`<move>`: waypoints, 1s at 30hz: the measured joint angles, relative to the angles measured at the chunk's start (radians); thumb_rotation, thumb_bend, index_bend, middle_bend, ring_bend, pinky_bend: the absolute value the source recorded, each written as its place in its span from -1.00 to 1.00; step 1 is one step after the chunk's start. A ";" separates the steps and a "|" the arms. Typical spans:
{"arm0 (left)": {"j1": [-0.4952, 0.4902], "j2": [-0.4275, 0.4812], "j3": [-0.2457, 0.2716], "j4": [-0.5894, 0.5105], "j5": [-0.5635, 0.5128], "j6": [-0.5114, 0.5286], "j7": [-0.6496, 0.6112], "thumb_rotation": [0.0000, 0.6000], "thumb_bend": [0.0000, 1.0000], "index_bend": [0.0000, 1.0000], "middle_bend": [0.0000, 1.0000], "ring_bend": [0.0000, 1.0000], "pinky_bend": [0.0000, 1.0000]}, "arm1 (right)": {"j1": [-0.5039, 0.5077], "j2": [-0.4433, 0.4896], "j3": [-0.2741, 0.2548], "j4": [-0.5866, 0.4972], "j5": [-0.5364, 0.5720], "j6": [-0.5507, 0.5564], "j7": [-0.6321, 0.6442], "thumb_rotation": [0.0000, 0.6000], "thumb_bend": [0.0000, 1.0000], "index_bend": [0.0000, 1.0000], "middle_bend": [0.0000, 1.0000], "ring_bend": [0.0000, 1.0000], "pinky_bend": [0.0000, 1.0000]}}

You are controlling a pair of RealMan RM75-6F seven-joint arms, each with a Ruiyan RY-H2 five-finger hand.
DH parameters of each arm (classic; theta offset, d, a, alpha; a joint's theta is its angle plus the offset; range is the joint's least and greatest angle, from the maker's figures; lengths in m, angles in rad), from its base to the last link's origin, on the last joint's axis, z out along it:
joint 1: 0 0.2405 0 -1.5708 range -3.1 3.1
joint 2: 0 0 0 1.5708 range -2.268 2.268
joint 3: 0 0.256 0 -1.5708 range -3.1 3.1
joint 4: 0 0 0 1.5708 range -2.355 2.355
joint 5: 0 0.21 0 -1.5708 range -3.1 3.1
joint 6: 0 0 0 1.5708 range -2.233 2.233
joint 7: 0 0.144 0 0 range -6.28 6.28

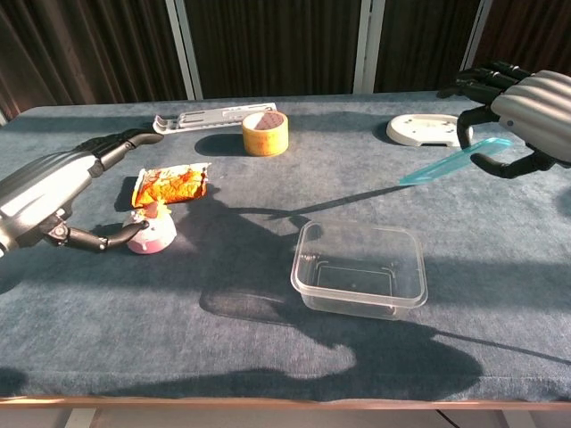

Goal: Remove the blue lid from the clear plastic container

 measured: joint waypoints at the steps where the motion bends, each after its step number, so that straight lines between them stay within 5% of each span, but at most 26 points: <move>1: 0.003 -0.001 0.002 0.006 -0.003 -0.003 -0.005 1.00 -0.36 -1.00 -1.00 -1.00 -1.00 | -0.003 -0.019 -0.012 0.033 -0.002 -0.004 0.011 1.00 -0.17 -0.04 -0.55 -0.87 -1.00; 8: 0.031 -0.005 0.024 0.038 -0.006 -0.012 -0.058 1.00 -0.35 -1.00 -1.00 -1.00 -1.00 | -0.033 -0.036 -0.072 0.048 -0.010 -0.045 0.045 1.00 -0.59 -0.96 -0.94 -1.00 -1.00; 15: 0.067 0.049 0.052 0.017 0.010 0.013 -0.093 1.00 -0.35 -1.00 -1.00 -1.00 -1.00 | -0.059 0.107 -0.128 -0.189 -0.011 -0.129 0.020 1.00 -0.77 -1.00 -1.00 -1.00 -1.00; 22: 0.113 0.216 0.095 -0.106 0.017 0.031 -0.074 1.00 -0.35 -1.00 -1.00 -1.00 -1.00 | -0.087 0.371 -0.165 -0.650 0.048 -0.236 -0.073 1.00 -0.79 -1.00 -1.00 -1.00 -1.00; 25: 0.150 0.288 0.108 -0.158 -0.005 0.046 -0.007 1.00 -0.34 -1.00 -1.00 -1.00 -1.00 | -0.145 0.473 -0.157 -0.823 0.112 -0.199 -0.170 1.00 -0.79 -1.00 -1.00 -1.00 -1.00; 30: 0.254 0.358 0.113 -0.243 -0.066 0.139 0.156 1.00 -0.34 -1.00 -1.00 -1.00 -1.00 | -0.288 0.535 -0.127 -0.953 0.212 -0.004 -0.345 1.00 -0.79 -1.00 -1.00 -1.00 -1.00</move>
